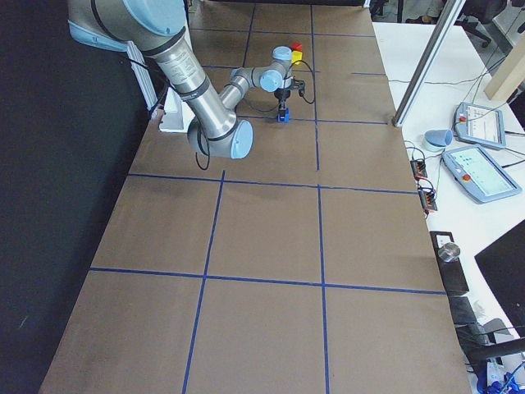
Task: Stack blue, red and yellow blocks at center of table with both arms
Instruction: 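Carry the blue cube with the right gripper to the table's center and set it down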
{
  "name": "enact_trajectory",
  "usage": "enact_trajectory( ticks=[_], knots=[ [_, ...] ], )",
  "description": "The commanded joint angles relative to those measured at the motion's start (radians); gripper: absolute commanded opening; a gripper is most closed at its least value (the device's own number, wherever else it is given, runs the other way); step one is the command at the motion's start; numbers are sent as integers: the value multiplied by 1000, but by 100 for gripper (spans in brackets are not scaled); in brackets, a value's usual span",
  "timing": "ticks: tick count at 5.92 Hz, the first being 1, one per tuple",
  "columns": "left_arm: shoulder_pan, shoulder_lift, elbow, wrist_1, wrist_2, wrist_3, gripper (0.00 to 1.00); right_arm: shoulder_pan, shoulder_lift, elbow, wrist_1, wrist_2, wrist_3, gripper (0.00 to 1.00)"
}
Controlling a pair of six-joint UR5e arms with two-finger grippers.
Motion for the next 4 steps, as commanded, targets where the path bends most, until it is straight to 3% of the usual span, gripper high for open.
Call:
enact_trajectory(
  ticks=[1, 2, 4],
  knots=[
    [1, 0, -6, -6, 0, 1, 100, 78, 1, 69, -6, 21, -6, 100],
    [3, -3, -8, -9, 0, 1, 100, 196, -20, 75, -8, 122, -44, 100],
    [6, -81, -6, -55, 6, 0, 100, 492, -216, 137, -9, 327, -462, 100]
  ],
)
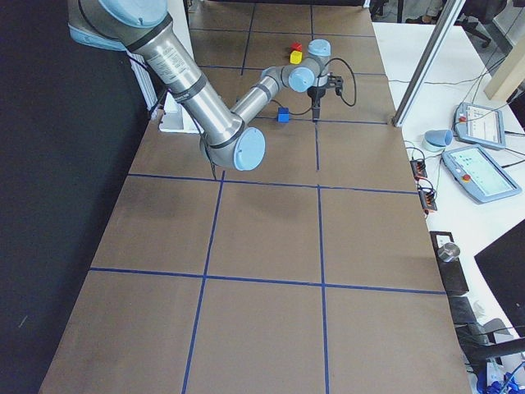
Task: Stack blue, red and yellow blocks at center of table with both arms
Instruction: 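Open the right gripper and withdraw the right arm from the blue cube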
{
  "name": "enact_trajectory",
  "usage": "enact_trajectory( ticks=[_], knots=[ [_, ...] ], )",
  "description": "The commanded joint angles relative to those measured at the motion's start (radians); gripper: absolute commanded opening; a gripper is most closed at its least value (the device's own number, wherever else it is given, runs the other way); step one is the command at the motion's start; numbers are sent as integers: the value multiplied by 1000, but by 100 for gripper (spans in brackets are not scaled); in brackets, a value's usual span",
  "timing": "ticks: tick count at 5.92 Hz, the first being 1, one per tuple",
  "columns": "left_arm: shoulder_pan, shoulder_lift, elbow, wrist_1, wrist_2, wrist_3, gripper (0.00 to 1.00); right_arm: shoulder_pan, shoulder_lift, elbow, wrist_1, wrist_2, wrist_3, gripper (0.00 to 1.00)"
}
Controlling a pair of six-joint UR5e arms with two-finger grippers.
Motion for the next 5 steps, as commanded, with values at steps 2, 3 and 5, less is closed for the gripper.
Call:
enact_trajectory(
  ticks=[2, 3, 5],
  knots=[
    [5, -71, 18, -155, -3, 5, 100, 394, -359, 106, -1, 205, -694, 100],
    [8, -39, 29, -267, -3, 10, 100, 499, -488, 106, 2, 219, -953, 100],
    [217, -55, 15, -492, 7, -150, 100, 688, -749, 144, 16, 239, -1222, 100]
  ],
)
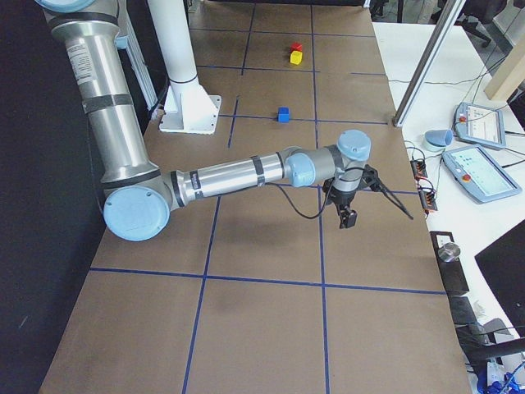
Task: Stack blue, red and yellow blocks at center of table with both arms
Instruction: 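Open the right gripper and withdraw the right arm from the blue cube, then reach the left gripper to the red cube and grasp it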
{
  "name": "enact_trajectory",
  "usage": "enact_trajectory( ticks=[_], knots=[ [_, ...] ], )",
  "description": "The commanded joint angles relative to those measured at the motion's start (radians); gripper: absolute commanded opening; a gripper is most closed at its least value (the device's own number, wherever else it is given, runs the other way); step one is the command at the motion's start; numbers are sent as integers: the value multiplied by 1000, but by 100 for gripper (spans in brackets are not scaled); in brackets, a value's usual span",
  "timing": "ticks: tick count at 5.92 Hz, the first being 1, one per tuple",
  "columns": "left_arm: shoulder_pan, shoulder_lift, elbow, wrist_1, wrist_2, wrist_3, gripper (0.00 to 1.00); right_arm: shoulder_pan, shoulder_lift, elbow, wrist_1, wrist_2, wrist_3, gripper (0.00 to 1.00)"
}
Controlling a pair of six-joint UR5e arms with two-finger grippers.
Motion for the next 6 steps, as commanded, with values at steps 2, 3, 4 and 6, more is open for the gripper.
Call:
enact_trajectory(
  ticks=[2, 3, 4, 6],
  knots=[
    [321, -59, 11, -315, 144, -398, 100, 94, -190, 44, 9, 6, -106, 100],
    [407, -78, 21, -317, 242, -423, 100, 94, -188, 43, 9, 8, -105, 100],
    [427, -102, 72, -317, 243, -429, 100, 94, -187, 43, 7, 8, -103, 100],
    [473, -107, 129, -358, 246, -568, 97, 94, -187, 44, 7, 17, -102, 100]
  ],
)
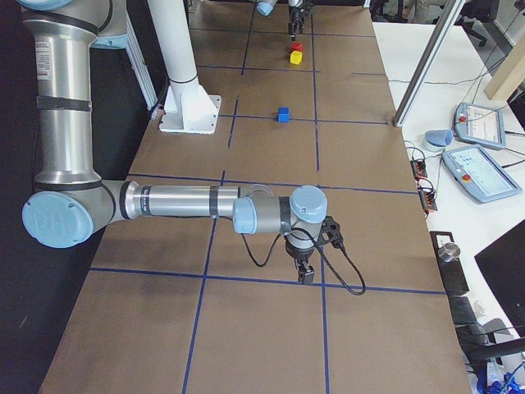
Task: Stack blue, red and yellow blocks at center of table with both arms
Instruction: 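Reach the left gripper to the red cube and grasp it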
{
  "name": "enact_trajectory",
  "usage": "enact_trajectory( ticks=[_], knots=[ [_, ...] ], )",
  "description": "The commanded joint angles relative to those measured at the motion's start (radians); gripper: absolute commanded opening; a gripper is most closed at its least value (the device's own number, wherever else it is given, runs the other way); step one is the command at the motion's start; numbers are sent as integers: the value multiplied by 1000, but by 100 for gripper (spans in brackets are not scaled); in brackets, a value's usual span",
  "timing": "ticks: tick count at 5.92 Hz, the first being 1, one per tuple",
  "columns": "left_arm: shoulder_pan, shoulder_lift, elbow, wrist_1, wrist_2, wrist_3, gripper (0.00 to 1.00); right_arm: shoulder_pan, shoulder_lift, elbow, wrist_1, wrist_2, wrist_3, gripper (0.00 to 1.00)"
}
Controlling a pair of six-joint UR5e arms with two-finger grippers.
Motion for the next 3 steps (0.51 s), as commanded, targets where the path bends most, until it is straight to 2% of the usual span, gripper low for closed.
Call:
enact_trajectory(
  ticks=[1, 3],
  knots=[
    [36, -4, 83, -88, 6, -61, 99, 0, 2, 1, 0, 4, 1, 100],
    [50, -16, 133, -138, 6, -60, 99, 0, 2, 1, 0, 4, 0, 100]
  ],
)
